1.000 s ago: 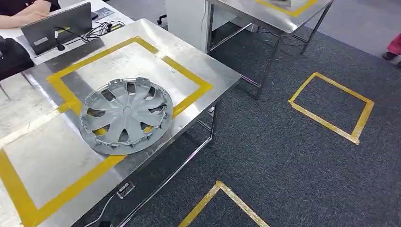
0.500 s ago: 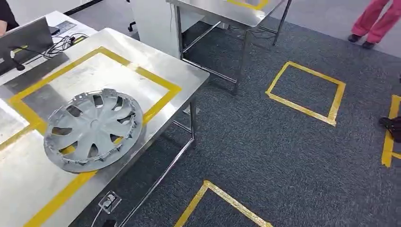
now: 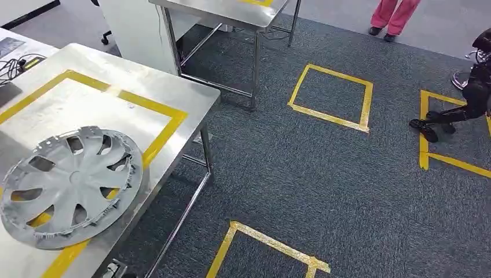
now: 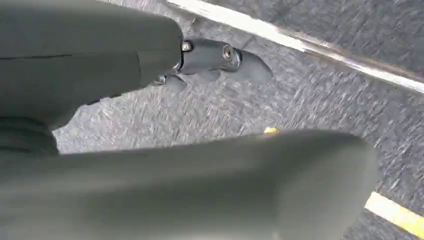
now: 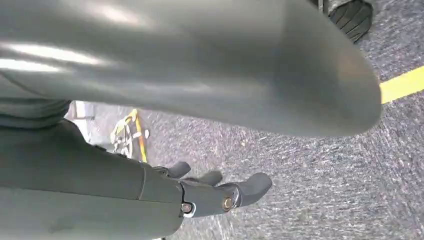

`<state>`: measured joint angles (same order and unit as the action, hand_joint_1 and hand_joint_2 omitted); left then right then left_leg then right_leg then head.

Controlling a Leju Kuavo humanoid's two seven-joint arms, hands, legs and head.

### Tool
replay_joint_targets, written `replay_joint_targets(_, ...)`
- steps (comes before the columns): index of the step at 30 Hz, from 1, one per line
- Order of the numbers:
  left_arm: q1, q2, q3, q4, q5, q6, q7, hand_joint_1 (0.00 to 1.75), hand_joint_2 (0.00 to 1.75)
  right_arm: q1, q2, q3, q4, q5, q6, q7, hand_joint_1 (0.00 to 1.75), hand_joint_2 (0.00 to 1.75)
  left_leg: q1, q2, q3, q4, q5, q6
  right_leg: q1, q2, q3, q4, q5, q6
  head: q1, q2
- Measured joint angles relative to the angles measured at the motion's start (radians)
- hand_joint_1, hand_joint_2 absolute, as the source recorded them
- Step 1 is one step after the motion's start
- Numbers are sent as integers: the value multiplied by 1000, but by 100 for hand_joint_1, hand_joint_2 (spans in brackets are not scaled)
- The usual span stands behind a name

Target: Take the parts from the cabinet and place them on the table.

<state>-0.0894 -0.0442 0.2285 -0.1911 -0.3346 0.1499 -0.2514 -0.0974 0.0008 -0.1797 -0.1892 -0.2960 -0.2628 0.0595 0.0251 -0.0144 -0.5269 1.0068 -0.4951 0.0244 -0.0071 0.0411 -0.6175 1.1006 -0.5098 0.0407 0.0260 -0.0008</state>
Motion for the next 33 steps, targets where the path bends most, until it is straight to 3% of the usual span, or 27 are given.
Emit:
replay_joint_targets(1,2,0,0,0,0,0,0,0,0,-4,0,0,0,0,0,0,0,0,-3,12,0,0,-3,4,-3,-20,-40,73,-31,3,7,0)
replay_joint_targets(3,5,1,0,0,0,1,2,0,0,-5,0,0,0,0,0,2,0,0,-9,40,1,0,-7,9,-7,-31,-114,208,-71,8,12,0)
replay_joint_targets(4,5,1,0,1,0,1,4,0,0,-4,0,0,0,-1,0,2,0,0,-10,51,4,0,-10,10,-7,-33,-122,217,-59,7,13,0)
replay_joint_targets(5,4,1,0,1,0,2,4,0,0,-4,0,0,0,-1,-1,3,0,0,-10,61,7,0,-13,9,-7,-33,-107,183,-28,6,14,0)
replay_joint_targets(7,2,1,-1,0,0,2,5,0,0,0,0,0,0,-1,-1,5,0,0,-11,79,19,0,-20,6,-3,-52,-19,6,61,-6,22,0)
replay_joint_targets(8,2,0,-2,0,0,3,5,0,0,-1,-1,0,0,-1,-2,6,0,0,-11,87,24,0,-23,2,6,-99,16,-69,70,-16,26,0)
replay_joint_targets(9,2,0,-2,0,0,3,4,0,0,-8,-2,0,0,-1,-3,8,0,0,-18,97,23,0,-28,-5,19,-113,22,-84,53,-21,27,0)
replay_joint_targets(10,2,1,-2,0,0,3,5,0,0,-12,-2,0,0,-1,-4,9,0,0,-16,105,21,0,-29,-10,19,-99,35,-83,55,-28,26,0)
replay_joint_targets(12,-2,-2,-3,0,0,3,5,0,0,-8,-5,0,0,-1,-7,11,0,0,-14,126,30,-7,-32,-17,23,-77,16,-85,53,-34,20,0)
replay_joint_targets(13,-5,-3,-4,0,0,3,5,0,0,-6,-6,0,0,-1,-7,11,0,0,-16,134,42,-11,-36,-24,21,-66,39,-102,59,-41,24,0)
replay_joint_targets(15,-6,-2,-6,0,3,3,5,0,0,-4,-6,0,0,-4,-7,10,0,0,-10,54,21,38,-67,-30,10,-55,61,-122,66,-48,17,0)
replay_joint_targets(16,-5,-3,-6,0,3,3,8,0,0,-4,-7,-1,0,-6,-5,7,0,0,-8,26,-21,122,-112,-33,9,-43,60,-121,70,-58,4,0)
replay_joint_targets(17,-3,-3,-7,0,4,3,9,0,0,-5,-6,0,0,-6,0,4,0,0,-7,20,-66,210,-146,-35,10,-33,58,-121,70,-59,-2,0)
replay_joint_targets(18,1,-3,-7,1,5,2,9,0,0,-7,-6,0,0,-6,2,1,0,0,-7,18,-100,269,-160,-37,10,-18,58,-121,69,-59,-4,0)
replay_joint_targets(19,3,-3,-8,2,5,1,10,0,0,-7,-6,0,0,-6,2,0,0,0,-7,17,-120,293,-154,-38,10,-5,58,-120,69,-58,-6,0)
replay_joint_targets(20,5,-3,-9,2,6,0,10,0,0,-5,-5,0,0,-6,2,-1,0,0,-6,17,-118,272,-126,-38,10,8,60,-119,68,-57,-10,0)
replay_joint_targets(22,3,-2,-9,2,8,0,9,0,0,-4,-5,0,0,-6,2,-2,0,0,-2,7,-61,117,-24,-37,5,33,61,-111,63,-48,-18,0)
replay_joint_targets(23,3,-2,-10,2,10,0,9,0,0,-4,-5,0,0,-5,1,-1,0,0,3,-21,-28,37,11,-38,4,43,59,-101,58,-41,-22,0)
replay_joint_targets(24,3,-2,-10,3,13,-1,9,0,0,-3,-6,0,0,-3,1,-1,0,0,5,-55,-21,24,-9,-39,7,49,52,-93,53,-34,-23,0)
replay_joint_targets(25,2,-4,-10,3,14,-3,9,0,0,-7,-7,0,0,-1,0,0,0,0,3,-56,-24,17,-14,-33,6,56,43,-83,49,-28,-23,0)
replay_joint_targets(27,0,-6,-10,3,16,-5,15,0,0,-1,-10,0,0,3,0,-3,0,0,-6,-36,-22,18,-14,-18,-2,72,31,-88,53,-15,-18,0)
replay_joint_targets(28,1,-8,-10,3,17,-6,20,0,0,0,-11,0,0,3,0,-4,0,0,-4,-30,-4,16,-12,-11,-2,80,22,-88,52,-8,-20,0)
replay_joint_targets(29,0,-11,-10,3,18,-8,24,0,0,0,-14,0,0,3,0,-5,0,0,1,-21,-3,10,-8,-3,-3,61,23,-74,46,-5,-19,0)
replay_joint_targets(30,-1,-11,-10,3,18,-9,26,0,0,0,-16,0,0,3,0,-6,0,0,-2,-15,-1,10,-7,3,0,8,7,-36,23,-2,-11,0)
replay_joint_targets(31,2,-12,-10,3,19,-11,31,0,0,-3,-19,0,0,4,0,-7,0,0,-6,-3,-1,10,-9,7,-3,-18,-35,44,-21,1,6,0)
replay_joint_targets(33,6,-13,-10,3,19,-16,41,0,0,-6,-21,0,0,5,0,-8,0,0,-11,20,-2,11,-11,11,-5,-30,-110,192,-79,5,12,0)
